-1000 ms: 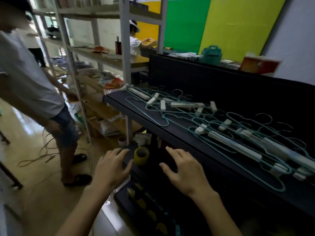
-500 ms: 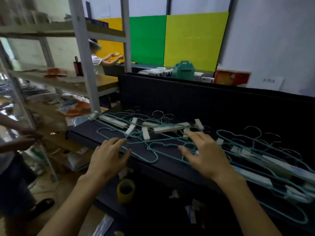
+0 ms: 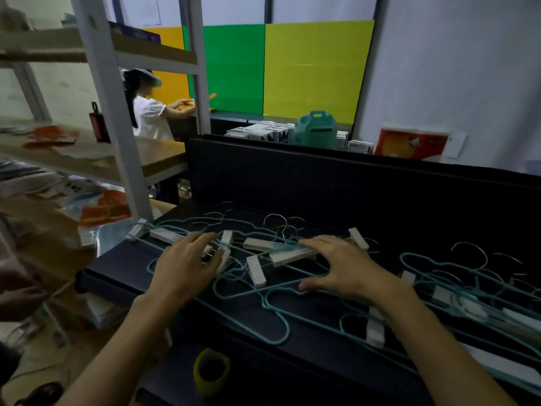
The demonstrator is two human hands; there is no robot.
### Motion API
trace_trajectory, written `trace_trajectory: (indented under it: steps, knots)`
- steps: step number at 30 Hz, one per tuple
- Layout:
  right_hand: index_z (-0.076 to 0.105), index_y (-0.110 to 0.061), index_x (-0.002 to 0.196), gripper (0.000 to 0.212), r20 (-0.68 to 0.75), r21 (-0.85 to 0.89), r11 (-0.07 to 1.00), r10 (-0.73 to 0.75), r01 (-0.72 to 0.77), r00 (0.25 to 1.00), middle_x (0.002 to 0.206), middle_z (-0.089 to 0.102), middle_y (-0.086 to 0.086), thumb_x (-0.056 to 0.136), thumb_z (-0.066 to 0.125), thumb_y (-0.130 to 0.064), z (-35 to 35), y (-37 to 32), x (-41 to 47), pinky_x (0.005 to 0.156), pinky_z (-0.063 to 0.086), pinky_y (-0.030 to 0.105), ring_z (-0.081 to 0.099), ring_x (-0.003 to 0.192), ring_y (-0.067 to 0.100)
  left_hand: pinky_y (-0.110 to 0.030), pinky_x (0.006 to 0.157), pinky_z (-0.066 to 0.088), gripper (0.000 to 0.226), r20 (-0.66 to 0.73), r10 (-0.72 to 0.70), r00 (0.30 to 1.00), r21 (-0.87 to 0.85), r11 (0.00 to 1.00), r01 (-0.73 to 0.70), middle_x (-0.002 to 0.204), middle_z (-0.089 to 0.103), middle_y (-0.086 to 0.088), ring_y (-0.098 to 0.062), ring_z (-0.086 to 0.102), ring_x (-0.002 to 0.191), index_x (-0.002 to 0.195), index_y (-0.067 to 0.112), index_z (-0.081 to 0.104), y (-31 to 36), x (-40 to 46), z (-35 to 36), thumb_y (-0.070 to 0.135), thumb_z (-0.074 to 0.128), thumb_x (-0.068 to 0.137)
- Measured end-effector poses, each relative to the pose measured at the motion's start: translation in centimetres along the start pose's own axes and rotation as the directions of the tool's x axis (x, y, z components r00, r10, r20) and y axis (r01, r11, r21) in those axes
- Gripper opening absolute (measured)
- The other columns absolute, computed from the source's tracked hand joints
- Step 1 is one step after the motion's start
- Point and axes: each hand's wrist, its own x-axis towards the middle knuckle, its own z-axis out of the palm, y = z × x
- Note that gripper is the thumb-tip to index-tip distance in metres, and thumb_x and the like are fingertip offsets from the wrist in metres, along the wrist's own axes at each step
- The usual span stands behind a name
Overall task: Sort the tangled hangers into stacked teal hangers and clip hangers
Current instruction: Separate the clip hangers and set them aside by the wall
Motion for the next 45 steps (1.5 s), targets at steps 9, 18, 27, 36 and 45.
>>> trace_trajectory:
  steps: [9,18,27,36,45]
  knots:
    - [0.022,-0.046,0.143,0.093,0.057,-0.001,0.991,0.130,-0.130,0.990,0.156,0.015,-0.014,0.066,0.072,-0.062,1.3,-0.1,2.3,0.118,0.012,0.041,0.009,0.143,0.011,-0.038,0.084,0.050,0.037,-0.004,0.166,0.986,-0.103,0.981,-0.166,0.120,0.062,-0.001,-0.023,0.057,0.108,0.121,0.019,0.060,-3.3,5.6,1.4,0.037,0.058,0.089]
    - [0.031,-0.049,0.138,0.085,-0.091,0.096,0.966,0.248,-0.239,0.965,0.148,0.025,-0.019,0.065,0.074,-0.058,-0.6,-4.3,0.8,0.116,0.015,0.039,0.021,0.137,0.005,-0.038,0.083,0.049,0.037,0.046,0.307,0.951,-0.195,0.936,-0.293,0.120,0.062,-0.001,-0.024,0.057,0.106,0.121,0.020,0.061,-6.4,8.3,2.6,0.037,0.058,0.089]
    - [0.030,-0.042,0.141,0.085,-0.255,0.107,0.899,0.438,-0.425,0.862,0.132,0.022,-0.027,0.068,0.070,-0.057,-0.5,-6.7,-5.4,0.107,0.021,0.028,0.019,0.129,0.001,-0.036,0.085,0.047,0.041,0.125,0.471,0.874,-0.293,0.859,-0.421,0.127,0.057,0.002,-0.022,0.052,0.112,0.128,0.024,0.054,-2.2,8.4,4.2,0.043,0.050,0.091]
    - [0.032,-0.038,0.142,0.088,-0.387,0.123,0.863,0.496,-0.489,0.777,0.127,0.029,-0.023,0.066,0.067,-0.063,-0.8,-4.1,-11.5,0.102,0.022,0.021,0.021,0.121,0.000,-0.035,0.088,0.045,0.049,0.209,0.560,0.802,-0.327,0.813,-0.482,0.132,0.053,0.005,-0.019,0.049,0.117,0.132,0.028,0.049,4.6,7.8,5.8,0.052,0.049,0.090]
    - [0.032,-0.035,0.143,0.094,-0.367,0.075,0.911,0.402,-0.404,0.839,0.126,0.027,-0.023,0.061,0.060,-0.070,-2.5,1.9,-12.1,0.102,0.019,0.019,0.019,0.119,-0.004,-0.030,0.069,0.043,0.046,0.283,0.463,0.840,-0.164,0.886,-0.433,0.121,0.058,0.005,-0.018,0.056,0.105,0.127,0.030,0.050,9.5,6.8,6.8,0.056,0.047,0.089]
